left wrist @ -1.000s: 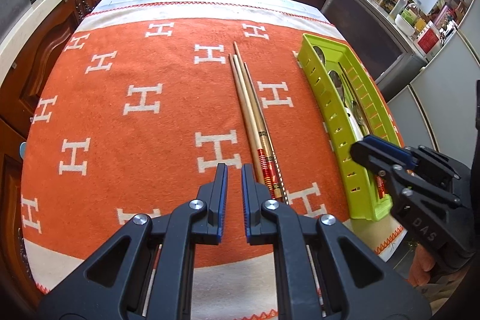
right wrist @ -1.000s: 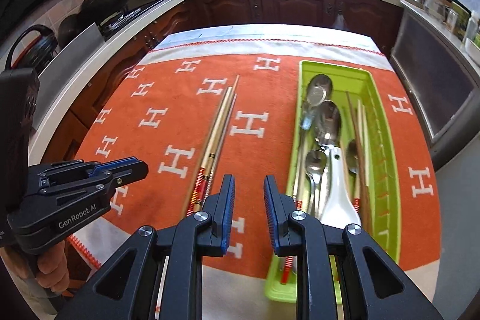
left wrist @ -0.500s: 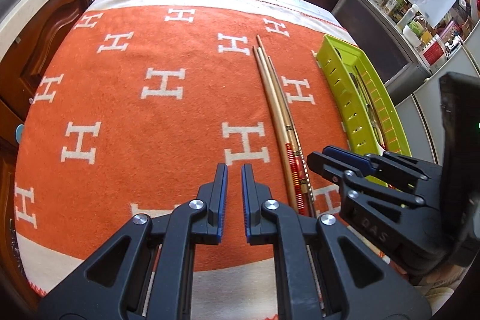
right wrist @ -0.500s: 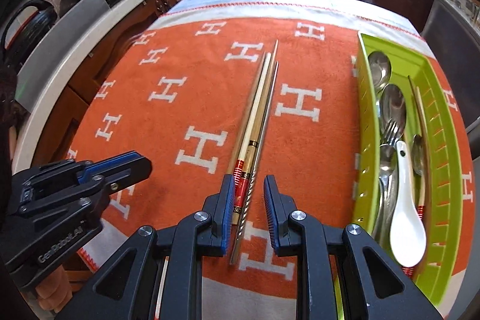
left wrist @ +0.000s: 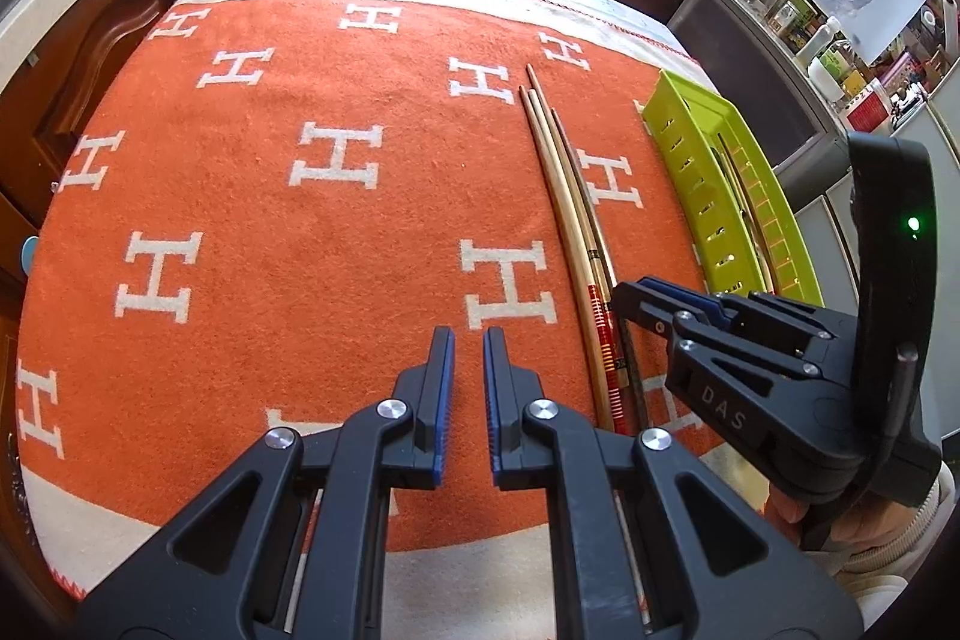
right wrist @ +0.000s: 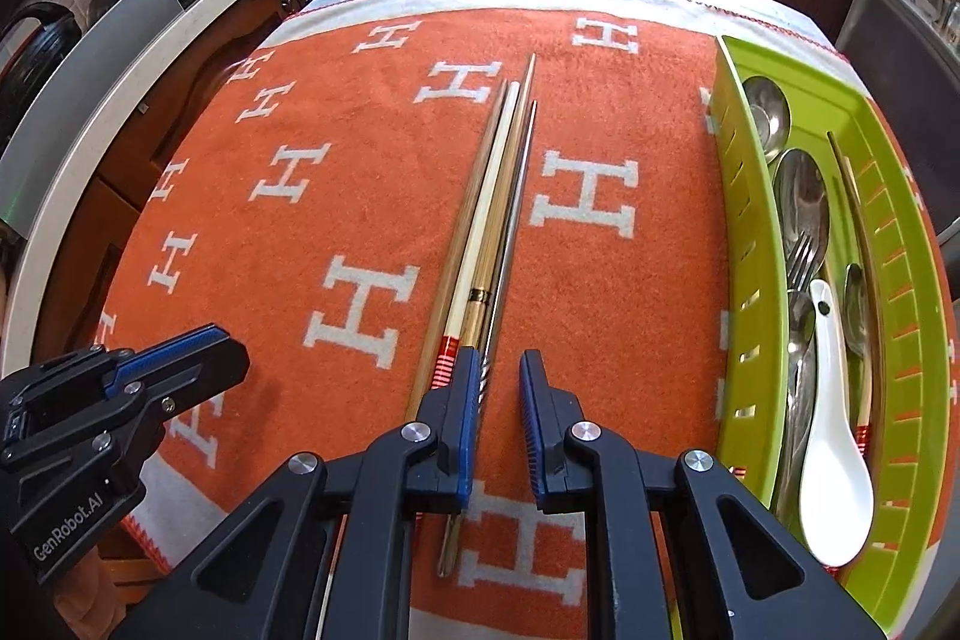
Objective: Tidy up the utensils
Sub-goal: 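Grasp the thin metal chopstick with the right tool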
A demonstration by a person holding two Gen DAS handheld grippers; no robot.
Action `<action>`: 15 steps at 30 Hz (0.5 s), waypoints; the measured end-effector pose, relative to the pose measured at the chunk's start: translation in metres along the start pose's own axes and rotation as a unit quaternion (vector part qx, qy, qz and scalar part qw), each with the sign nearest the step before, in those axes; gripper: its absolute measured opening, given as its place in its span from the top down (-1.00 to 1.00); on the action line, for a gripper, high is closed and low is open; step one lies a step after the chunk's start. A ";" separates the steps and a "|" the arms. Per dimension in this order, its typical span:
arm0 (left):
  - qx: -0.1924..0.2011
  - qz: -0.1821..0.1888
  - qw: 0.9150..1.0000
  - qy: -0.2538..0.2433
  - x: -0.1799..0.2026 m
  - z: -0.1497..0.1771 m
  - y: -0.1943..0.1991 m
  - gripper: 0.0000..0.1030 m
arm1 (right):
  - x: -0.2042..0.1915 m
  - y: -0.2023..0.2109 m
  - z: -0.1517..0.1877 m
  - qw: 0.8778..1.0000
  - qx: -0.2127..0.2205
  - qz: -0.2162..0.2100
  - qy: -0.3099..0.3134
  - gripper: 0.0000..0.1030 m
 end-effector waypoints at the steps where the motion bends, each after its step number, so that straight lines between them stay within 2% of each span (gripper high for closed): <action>1: 0.000 0.001 1.000 0.001 0.000 0.000 0.000 0.87 | 0.000 -0.004 0.001 1.000 -0.010 -0.004 -0.001 0.74; 11: -0.004 0.007 1.000 -0.005 0.003 -0.002 -0.004 0.87 | -0.004 -0.008 -0.008 0.999 0.012 0.026 0.018 0.75; 14: -0.006 0.014 1.000 -0.011 0.010 -0.006 -0.007 0.87 | -0.001 -0.010 -0.013 0.999 0.022 0.030 0.013 0.88; 15: -0.005 0.018 1.000 -0.014 0.013 -0.009 -0.008 0.78 | 0.000 -0.010 -0.013 0.999 0.022 0.024 0.007 0.89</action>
Point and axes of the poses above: each gripper's, at about its wrist camera, not at the fingertips, and y roughly against the way its jaws point, x to its right, z to its underside, the point moved 8 cm from there along -y, roughly the way its jaws point, and after that the axes turned 10 degrees about z, right-handed, at the moved point
